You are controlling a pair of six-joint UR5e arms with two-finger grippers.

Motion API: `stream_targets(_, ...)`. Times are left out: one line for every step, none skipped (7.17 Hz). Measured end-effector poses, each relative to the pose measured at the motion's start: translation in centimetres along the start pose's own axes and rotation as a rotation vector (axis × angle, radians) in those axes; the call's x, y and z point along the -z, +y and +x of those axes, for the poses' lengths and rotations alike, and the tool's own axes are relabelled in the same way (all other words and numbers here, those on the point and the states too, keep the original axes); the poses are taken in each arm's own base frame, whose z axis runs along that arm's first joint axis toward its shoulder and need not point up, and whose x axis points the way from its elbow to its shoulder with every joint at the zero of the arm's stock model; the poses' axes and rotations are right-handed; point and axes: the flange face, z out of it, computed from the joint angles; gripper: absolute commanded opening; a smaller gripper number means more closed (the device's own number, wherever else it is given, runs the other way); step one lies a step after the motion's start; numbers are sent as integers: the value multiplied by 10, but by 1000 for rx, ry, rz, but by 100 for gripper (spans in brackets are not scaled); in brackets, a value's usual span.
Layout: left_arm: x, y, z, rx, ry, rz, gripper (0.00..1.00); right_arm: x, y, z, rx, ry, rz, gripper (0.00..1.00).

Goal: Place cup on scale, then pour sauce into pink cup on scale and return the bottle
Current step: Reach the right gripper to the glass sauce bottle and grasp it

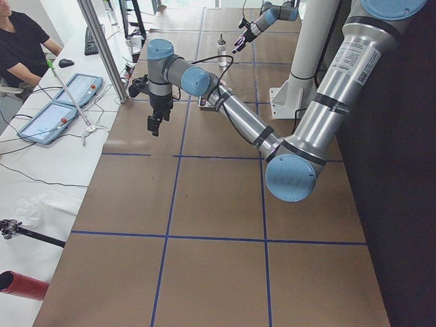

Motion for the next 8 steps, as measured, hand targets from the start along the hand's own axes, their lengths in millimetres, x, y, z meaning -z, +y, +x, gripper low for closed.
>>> stream_targets(-2,-1,-1,1,0,-3,100,-9,6,-1,8,3,35,100)
stream_targets(-4,-1,-2,2,0,-4,100,-14,8,-2,12,3,61,100)
stream_targets(-5,-2,-2,3,0,-4,100,-19,11,-4,17,3,81,100)
stream_targets(-5,-2,-2,4,1,-4,100,-26,17,-8,21,5,94,100)
stream_targets(-5,-2,-1,6,1,-4,100,-34,22,-10,27,10,105,100)
stream_targets(-4,-3,-1,6,2,-4,100,-38,26,-9,34,16,111,100)
stream_targets(-4,-3,0,8,2,-3,100,-41,28,-7,40,22,115,100)
stream_targets(-4,-4,0,10,2,-4,100,-43,29,-6,44,26,117,100)
